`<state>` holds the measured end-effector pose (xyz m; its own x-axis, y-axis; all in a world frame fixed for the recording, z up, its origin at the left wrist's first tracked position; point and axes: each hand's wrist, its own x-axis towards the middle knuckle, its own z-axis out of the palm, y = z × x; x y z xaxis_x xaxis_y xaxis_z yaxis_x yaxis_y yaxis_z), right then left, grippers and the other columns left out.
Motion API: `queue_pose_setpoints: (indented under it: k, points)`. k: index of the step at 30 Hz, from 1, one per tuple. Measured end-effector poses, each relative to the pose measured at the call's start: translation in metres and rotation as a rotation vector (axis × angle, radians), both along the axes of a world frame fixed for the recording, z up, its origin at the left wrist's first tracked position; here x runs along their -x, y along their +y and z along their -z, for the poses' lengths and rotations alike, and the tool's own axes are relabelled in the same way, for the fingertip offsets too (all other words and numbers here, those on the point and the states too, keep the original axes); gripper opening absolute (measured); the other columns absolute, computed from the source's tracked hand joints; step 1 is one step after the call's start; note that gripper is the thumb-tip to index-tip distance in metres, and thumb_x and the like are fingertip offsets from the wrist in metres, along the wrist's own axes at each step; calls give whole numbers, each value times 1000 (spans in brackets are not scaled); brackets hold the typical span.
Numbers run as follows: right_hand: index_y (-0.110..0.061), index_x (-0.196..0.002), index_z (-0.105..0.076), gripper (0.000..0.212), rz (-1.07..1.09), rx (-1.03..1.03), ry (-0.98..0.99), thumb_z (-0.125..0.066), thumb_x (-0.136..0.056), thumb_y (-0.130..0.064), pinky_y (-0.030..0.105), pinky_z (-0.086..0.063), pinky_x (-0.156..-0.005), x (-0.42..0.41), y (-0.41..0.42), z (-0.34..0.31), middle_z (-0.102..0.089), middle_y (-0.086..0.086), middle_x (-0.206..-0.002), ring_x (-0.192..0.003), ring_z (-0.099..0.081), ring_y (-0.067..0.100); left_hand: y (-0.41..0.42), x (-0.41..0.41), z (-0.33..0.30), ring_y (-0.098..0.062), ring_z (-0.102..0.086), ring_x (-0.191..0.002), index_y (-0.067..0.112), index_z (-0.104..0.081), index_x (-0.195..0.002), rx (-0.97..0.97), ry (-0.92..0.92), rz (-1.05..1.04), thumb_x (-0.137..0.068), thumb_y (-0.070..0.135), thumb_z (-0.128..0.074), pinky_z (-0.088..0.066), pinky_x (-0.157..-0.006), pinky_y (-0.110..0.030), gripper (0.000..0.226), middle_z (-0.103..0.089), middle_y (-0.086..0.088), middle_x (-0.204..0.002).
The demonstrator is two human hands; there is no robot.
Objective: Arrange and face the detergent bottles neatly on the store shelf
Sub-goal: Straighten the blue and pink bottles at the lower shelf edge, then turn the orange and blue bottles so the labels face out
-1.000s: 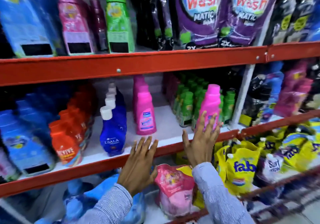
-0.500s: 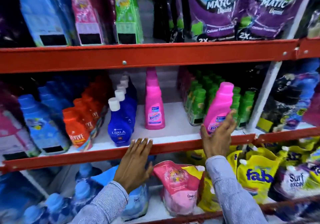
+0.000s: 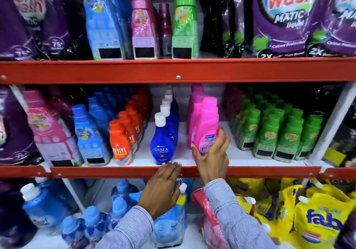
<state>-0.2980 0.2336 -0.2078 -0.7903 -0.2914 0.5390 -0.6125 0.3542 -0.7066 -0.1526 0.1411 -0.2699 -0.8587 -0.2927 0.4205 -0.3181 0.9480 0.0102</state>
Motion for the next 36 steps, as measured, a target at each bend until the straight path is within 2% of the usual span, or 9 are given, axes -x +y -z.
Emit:
queue_pose_setpoints:
  k: [5,13,17,21,25,29,33,34,36]
  points:
    - [-10,-142,-28,92,4,-14,-11,-80,-72,-41,49,-54,-73,-8,-10,6,-41,15,-137,-104,-61,44,-6,-1,0,-20,-66,-117,11,-60,-131,45,49,53,-73,29,-75,-52,-105,-37,62,-69,-4,-127]
    - [-8,-143,-26,100,49,-8,26,-82,-69,-46,50,-54,-83,13,-3,8,-41,17,-138,-118,-54,41,1,14,-6,-21,-63,-123,9,-57,-134,55,110,107,-79,31,-57,-47,-109,-36,60,-67,-6,-132]
    - [-5,-143,-27,101,59,23,62,-82,-69,-45,50,-44,-103,-37,-41,16,-41,23,-141,-127,-43,41,-46,-46,1,-22,-61,-127,9,-58,-135,-16,162,125,-85,33,-48,-44,-114,-35,57,-65,-7,-136]
    - [-3,-139,-39,79,87,187,224,-79,-76,-29,43,-34,-111,-50,-30,13,-47,21,-138,-127,-42,36,-49,-60,-3,-24,-64,-118,12,-65,-126,-55,307,134,-84,29,-55,-41,-107,-38,46,-71,-5,-125]
    - [-2,-125,-57,46,-124,269,382,-72,-82,-9,23,-33,-111,-80,-40,13,-59,16,-121,-115,-51,24,-63,-85,-9,-20,-69,-100,12,-74,-106,-173,630,37,-85,25,-61,-51,-97,-34,28,-76,-3,-107]
    - [-11,-118,-64,33,-418,211,247,-62,-85,-5,24,-46,-97,-117,-81,17,-64,6,-111,-102,-57,9,-86,-114,-23,-17,-69,-99,11,-75,-107,-397,742,-169,-82,36,-57,-47,-94,-23,39,-77,-6,-105]
    - [-18,-119,-63,34,-507,188,-14,-61,-86,-9,28,-55,-91,-135,-116,25,-69,0,-110,-96,-67,7,-98,-124,-28,-2,-67,-102,12,-71,-120,-629,759,-227,-77,43,-59,-39,-94,2,53,-75,-1,-115]
    - [-17,-121,-62,36,-509,183,-74,-62,-86,-8,30,-56,-91,-136,-123,27,-70,1,-110,-96,-69,9,-100,-124,-28,-3,-67,-105,12,-69,-124,-675,742,-227,-77,41,-61,-40,-95,1,56,-74,-2,-118]
    - [-13,-124,-61,38,-508,150,-171,-63,-87,-5,27,-56,-91,-135,-134,30,-72,4,-109,-95,-70,11,-104,-121,-27,-12,-68,-111,12,-62,-133,-699,695,-219,-77,45,-59,-50,-101,-18,65,-72,-4,-125]
